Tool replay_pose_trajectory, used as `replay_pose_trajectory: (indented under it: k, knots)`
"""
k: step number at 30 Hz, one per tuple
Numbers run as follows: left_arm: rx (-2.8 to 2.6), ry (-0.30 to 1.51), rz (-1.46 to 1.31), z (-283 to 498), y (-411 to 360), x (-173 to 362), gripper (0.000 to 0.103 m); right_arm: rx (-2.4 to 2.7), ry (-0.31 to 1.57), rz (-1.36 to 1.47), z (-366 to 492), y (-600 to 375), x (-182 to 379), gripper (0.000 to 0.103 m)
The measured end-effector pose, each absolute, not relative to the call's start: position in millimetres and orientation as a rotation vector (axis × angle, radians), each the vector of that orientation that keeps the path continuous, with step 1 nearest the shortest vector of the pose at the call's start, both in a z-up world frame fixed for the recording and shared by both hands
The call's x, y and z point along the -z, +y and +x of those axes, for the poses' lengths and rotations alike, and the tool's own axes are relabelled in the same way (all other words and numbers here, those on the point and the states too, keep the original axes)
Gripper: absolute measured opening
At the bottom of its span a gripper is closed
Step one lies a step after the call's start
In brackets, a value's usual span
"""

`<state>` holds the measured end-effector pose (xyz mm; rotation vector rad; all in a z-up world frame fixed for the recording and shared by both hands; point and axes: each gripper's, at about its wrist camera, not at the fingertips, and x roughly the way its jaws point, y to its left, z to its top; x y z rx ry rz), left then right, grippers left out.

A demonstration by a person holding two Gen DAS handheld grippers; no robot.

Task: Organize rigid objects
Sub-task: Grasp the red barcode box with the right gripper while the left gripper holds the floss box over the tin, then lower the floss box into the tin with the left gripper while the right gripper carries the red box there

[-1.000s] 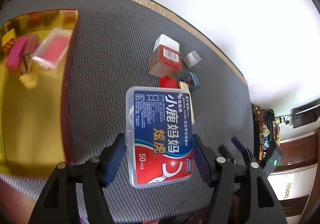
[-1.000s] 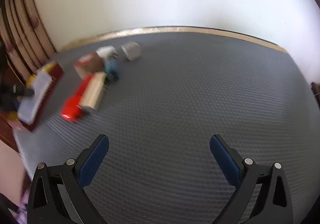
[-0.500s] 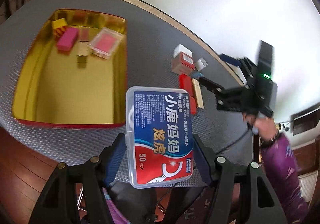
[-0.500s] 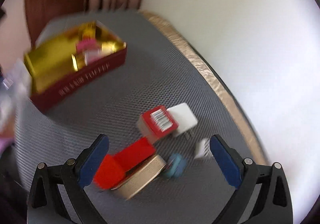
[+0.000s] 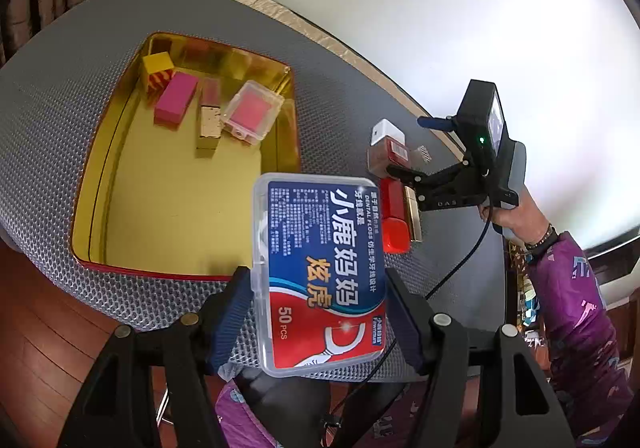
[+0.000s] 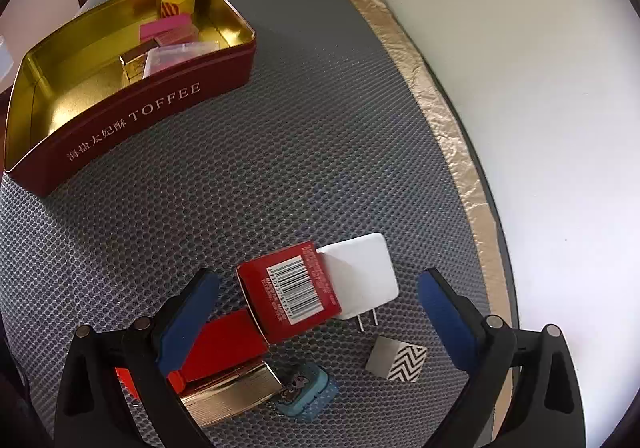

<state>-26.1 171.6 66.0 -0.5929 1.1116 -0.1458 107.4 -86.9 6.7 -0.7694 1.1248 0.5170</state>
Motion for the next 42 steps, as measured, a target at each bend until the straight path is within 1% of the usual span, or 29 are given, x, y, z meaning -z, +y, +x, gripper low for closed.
replay_pose_trajectory:
  k: [2,4,5,6,7,8,13,16,21,24,31,42]
  knots:
    - [0.142,1.113,-0.6,-25,175,-65,0.067,-0.525,1.142,-0.769,108,-86,-3,0.098]
    - [0.133,1.112,-0.602,-25,177,-63,0.067,-0.532,1.166,-0.758,110,-86,0,0.09]
    - [0.132,1.114,-0.601,-24,178,-62,0.067,-0.536,1.183,-0.746,110,-87,1,0.077]
    - [0.131,1.116,-0.602,-26,179,-64,0.067,-0.531,1.201,-0.744,112,-87,4,0.06]
    - [0.126,1.117,-0.609,-28,180,-65,0.067,-0.52,1.218,-0.751,113,-86,8,0.056]
    - [0.124,1.118,-0.615,-28,181,-65,0.067,-0.51,1.235,-0.756,114,-86,12,0.049]
    - [0.1,1.111,-0.625,-32,186,-68,0.067,-0.486,1.2,-0.728,111,-84,-1,0.048]
    - [0.075,1.091,-0.617,-33,193,-72,0.067,-0.482,1.135,-0.654,102,-84,-26,0.048]
    - [0.021,1.062,-0.595,-27,213,-78,0.067,-0.479,1.001,-0.427,70,-87,-73,0.049]
    - [-0.015,1.059,-0.542,-14,222,-77,0.067,-0.478,0.954,-0.299,48,-90,-85,0.049]
    - [-0.056,1.113,-0.458,27,243,-45,0.067,-0.472,0.935,-0.089,6,-97,-87,0.049]
    - [-0.066,1.151,-0.335,61,253,-15,0.067,-0.499,0.928,-0.056,-23,-83,-96,0.049]
